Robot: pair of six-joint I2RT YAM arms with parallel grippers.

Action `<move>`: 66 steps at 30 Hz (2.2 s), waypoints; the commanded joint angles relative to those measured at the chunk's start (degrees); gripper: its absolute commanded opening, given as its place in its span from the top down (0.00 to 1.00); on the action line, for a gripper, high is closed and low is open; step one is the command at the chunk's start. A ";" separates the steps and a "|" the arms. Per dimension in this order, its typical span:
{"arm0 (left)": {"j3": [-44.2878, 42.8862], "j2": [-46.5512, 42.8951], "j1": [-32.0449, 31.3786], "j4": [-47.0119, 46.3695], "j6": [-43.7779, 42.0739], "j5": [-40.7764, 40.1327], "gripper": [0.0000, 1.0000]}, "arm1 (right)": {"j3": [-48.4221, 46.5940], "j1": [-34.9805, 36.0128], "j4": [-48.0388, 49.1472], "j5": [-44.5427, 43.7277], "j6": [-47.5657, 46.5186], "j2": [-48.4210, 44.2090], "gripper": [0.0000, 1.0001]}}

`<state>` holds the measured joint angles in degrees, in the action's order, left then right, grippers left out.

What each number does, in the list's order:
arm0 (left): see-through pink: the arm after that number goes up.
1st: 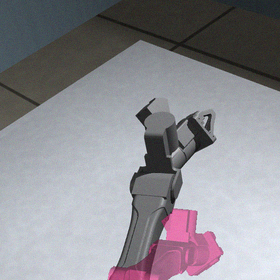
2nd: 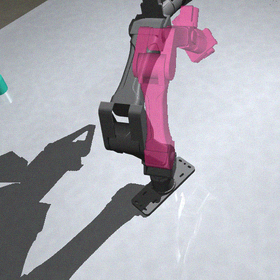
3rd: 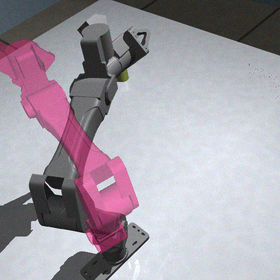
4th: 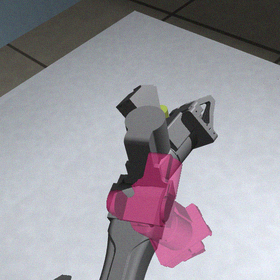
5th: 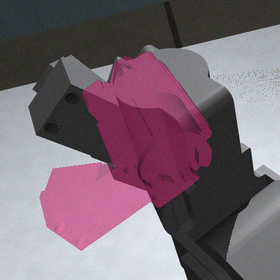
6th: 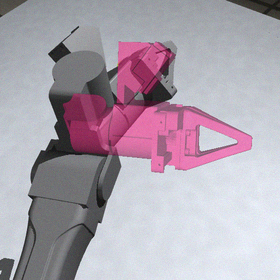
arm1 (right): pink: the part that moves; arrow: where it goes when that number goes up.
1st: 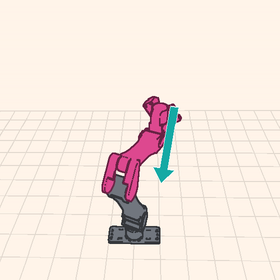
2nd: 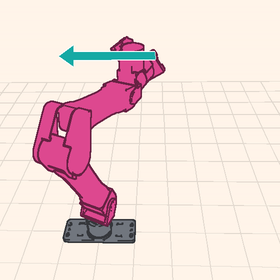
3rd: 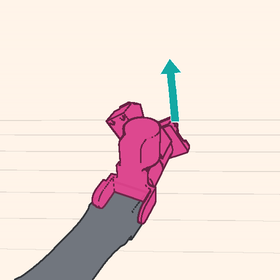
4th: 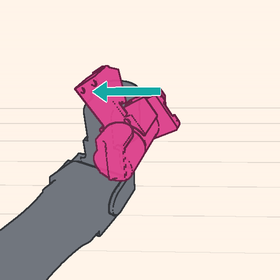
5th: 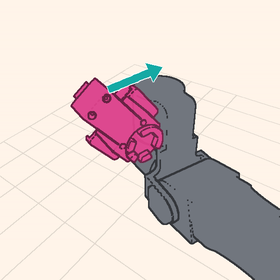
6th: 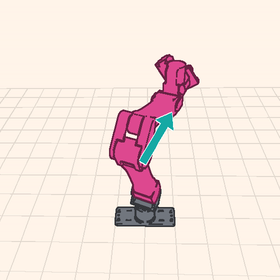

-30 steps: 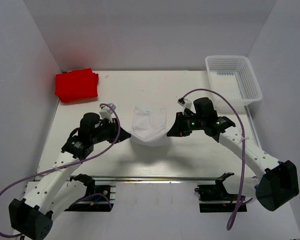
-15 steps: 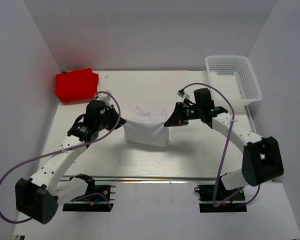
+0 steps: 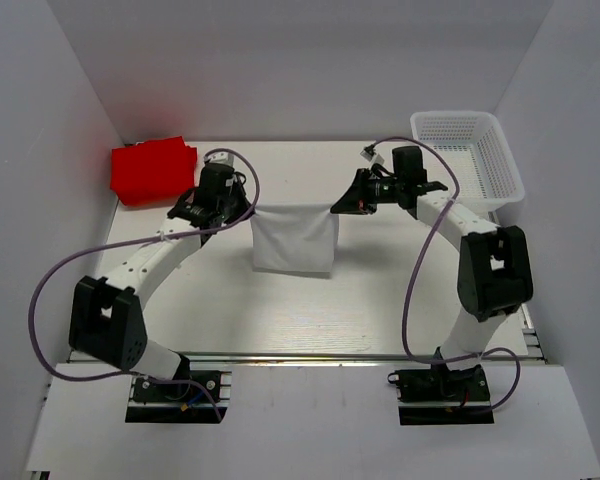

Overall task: Fold and stack the t-shirts
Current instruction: Fold the long partially folded tshirt into a neat square

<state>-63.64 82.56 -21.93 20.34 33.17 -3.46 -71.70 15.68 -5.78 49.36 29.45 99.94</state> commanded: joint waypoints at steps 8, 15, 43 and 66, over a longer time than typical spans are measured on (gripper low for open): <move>-10.27 15.95 4.26 -5.74 -2.41 -1.11 1.00 | -15.20 -3.20 1.92 0.82 -1.06 16.59 1.00; -20.71 26.84 6.72 -8.83 -3.46 -0.50 0.00 | -35.25 -3.38 -6.24 -0.93 -5.81 31.44 0.10; -2.99 25.36 4.00 -19.63 -8.55 25.43 0.00 | 4.11 4.98 22.82 1.27 6.49 19.66 0.10; -0.38 6.42 3.48 -13.49 -14.80 18.53 0.00 | 17.20 1.98 13.79 -11.74 -8.45 -11.84 0.10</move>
<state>-67.59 98.28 -18.17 4.54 19.03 21.82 -57.82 17.74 12.82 43.07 25.96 95.53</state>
